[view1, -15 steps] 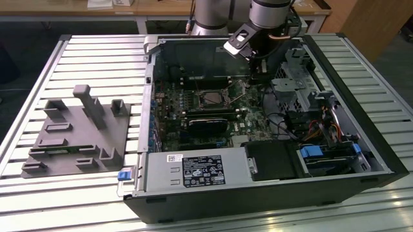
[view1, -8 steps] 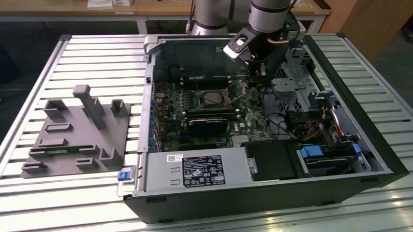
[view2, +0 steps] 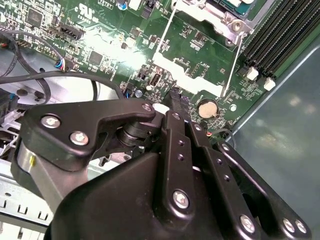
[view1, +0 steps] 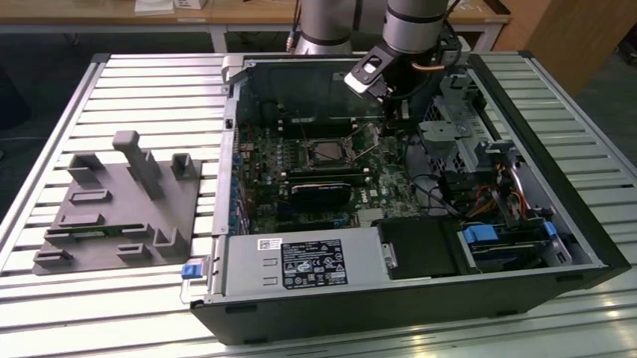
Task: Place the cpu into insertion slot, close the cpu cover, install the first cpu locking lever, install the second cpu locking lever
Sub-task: 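Close the cpu cover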
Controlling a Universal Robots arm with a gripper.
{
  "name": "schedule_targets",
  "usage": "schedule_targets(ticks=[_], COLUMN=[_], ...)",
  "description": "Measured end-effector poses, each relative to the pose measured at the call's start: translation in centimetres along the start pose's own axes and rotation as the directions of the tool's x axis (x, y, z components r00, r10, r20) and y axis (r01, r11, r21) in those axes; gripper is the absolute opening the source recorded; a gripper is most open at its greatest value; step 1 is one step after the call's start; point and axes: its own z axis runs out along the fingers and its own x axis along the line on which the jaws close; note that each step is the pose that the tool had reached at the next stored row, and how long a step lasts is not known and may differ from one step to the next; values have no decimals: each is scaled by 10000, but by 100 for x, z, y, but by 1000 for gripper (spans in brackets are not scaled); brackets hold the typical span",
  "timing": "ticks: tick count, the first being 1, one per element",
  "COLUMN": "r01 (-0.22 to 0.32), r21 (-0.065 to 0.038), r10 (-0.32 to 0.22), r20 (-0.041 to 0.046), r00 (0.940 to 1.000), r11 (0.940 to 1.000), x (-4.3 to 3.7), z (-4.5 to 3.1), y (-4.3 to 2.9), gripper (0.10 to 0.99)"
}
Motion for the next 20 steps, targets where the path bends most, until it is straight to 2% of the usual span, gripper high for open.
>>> schedule_targets(ticks=[10,16,20], r01=[0,0,0], r21=[0,0,0], r10=[0,0,0], r20=[0,0,0], r00=[10000,10000,10000], r11=[10000,10000,10000], x=[0,0,-1], z=[65,66,65], y=[-3,-5,-33], gripper=[106,106,106])
